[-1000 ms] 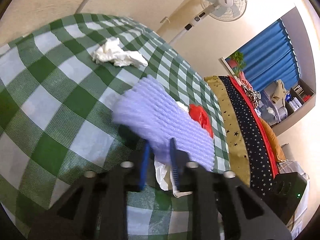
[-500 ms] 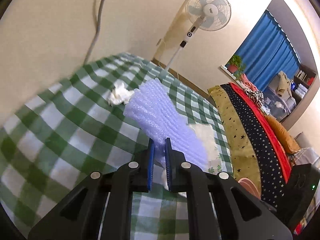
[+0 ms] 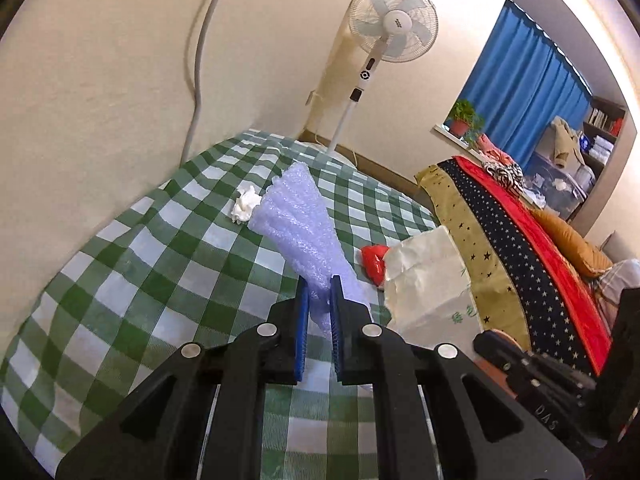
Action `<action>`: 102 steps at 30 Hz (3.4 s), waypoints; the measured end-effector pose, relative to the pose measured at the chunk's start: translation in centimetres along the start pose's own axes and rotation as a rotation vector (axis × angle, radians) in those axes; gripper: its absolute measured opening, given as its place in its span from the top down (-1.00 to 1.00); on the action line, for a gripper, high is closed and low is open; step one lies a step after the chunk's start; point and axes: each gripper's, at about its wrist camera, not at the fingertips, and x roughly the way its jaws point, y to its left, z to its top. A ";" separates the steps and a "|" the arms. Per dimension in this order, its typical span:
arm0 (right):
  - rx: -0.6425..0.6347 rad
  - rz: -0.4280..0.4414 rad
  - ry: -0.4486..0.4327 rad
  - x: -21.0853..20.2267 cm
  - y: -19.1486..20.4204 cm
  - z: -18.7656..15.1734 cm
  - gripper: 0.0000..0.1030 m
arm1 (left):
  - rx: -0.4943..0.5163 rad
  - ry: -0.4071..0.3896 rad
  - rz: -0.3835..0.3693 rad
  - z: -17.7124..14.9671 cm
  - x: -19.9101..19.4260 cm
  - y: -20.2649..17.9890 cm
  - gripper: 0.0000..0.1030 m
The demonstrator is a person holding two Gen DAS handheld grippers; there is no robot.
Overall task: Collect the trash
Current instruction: 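Carry the foam net and white bag in both tools over the pink bin, then open both tools over the pink bin, dropping foam net and white bag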
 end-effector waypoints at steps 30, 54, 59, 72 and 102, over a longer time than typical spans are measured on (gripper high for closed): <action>0.003 -0.151 -0.094 -12.3 -2.2 -0.8 0.96 | 0.195 -0.040 -0.044 -2.2 -5.4 -6.4 0.80; 0.121 -0.302 -0.117 -13.7 -8.9 -2.5 0.96 | 0.274 -0.012 -0.141 -4.4 -4.0 -11.4 0.80; 0.134 -0.346 -0.119 -13.7 -9.9 -3.2 0.96 | 0.281 0.002 -0.156 -4.8 -3.4 -12.1 0.80; 0.149 -0.396 -0.107 -13.4 -11.0 -3.6 0.96 | 0.320 0.035 -0.207 -6.3 -1.5 -15.0 0.81; 0.256 -0.510 -0.117 -13.6 -15.2 -4.2 0.96 | 0.396 0.143 -0.292 -9.8 3.9 -22.3 0.79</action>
